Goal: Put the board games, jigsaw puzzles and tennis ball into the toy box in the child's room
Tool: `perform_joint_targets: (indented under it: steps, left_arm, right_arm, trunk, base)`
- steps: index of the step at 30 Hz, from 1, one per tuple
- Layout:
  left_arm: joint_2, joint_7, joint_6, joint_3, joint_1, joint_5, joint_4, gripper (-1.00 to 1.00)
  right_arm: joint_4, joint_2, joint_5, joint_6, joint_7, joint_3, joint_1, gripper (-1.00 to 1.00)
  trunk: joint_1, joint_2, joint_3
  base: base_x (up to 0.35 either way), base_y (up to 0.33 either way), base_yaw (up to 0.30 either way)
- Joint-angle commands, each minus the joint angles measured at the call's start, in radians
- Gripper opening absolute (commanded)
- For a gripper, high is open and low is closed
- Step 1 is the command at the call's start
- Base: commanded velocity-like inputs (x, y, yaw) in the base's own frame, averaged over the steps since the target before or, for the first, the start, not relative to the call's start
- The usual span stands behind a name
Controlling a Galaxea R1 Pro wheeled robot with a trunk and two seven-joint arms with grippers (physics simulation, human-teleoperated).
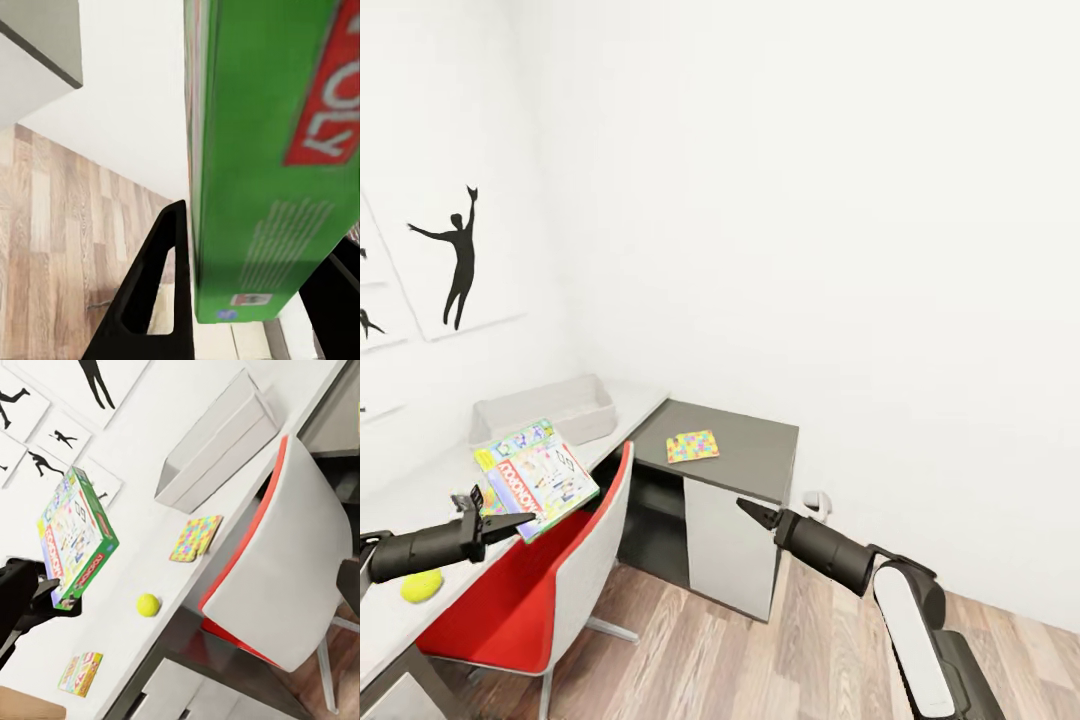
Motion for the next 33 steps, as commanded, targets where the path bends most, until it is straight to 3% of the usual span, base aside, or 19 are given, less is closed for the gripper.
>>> perform_joint_targets:
  steps: [1,5,9,16,24,29,33]
  left_arm:
    - [0.009,-0.004,0.013,-0.001,0.0,-0.001,-0.031,-1.0]
    - [0.026,-0.004,0.02,0.002,0.001,0.002,-0.149,-1.0]
    - [0.027,-0.004,0.019,0.022,0.001,0.001,-0.198,-1.0]
    - [0.023,-0.004,0.018,0.029,0.001,0.001,-0.206,-1.0]
    - [0.02,-0.004,0.013,0.029,0.002,0.0,-0.206,-1.0]
    - [0.019,-0.004,0.011,0.028,0.002,-0.001,-0.206,-1.0]
    - [0.019,-0.004,0.01,0.03,0.002,-0.002,-0.205,-1.0]
  right_arm:
    - [-0.003,0.001,0.0,0.007,0.002,-0.002,-0.004,1.0]
    - [-0.008,0.0,0.0,0.014,0.001,-0.002,-0.035,1.0]
    - [-0.009,0.0,0.002,0.049,-0.01,-0.001,-0.069,1.0]
    - [-0.009,0.001,0.001,0.061,-0.053,0.002,-0.076,1.0]
    - [-0.009,0.001,0.001,0.058,-0.097,0.031,-0.077,1.0]
    - [-0.009,-0.003,0.001,0.055,-0.095,0.032,-0.076,1.0]
    - [-0.009,-0.022,0.001,0.063,-0.094,0.026,-0.085,1.0]
  trunk:
    - [0.001,-0.001,-0.002]
    - [0.001,-0.001,-0.003]
    - [0.001,-0.001,-0.003]
    - [0.001,-0.001,-0.003]
    - [0.001,-0.001,-0.003]
    - [0.001,-0.001,-0.003]
    - [0.001,-0.001,-0.003]
  base:
    - [0.112,0.0,0.286]
    - [0.089,0.0,0.286]
    - [0.138,0.0,0.286]
    - [0.251,0.0,0.286]
    - [0.324,0.0,0.276]
    - [0.327,-0.032,0.073]
    - [0.328,-0.069,0.01]
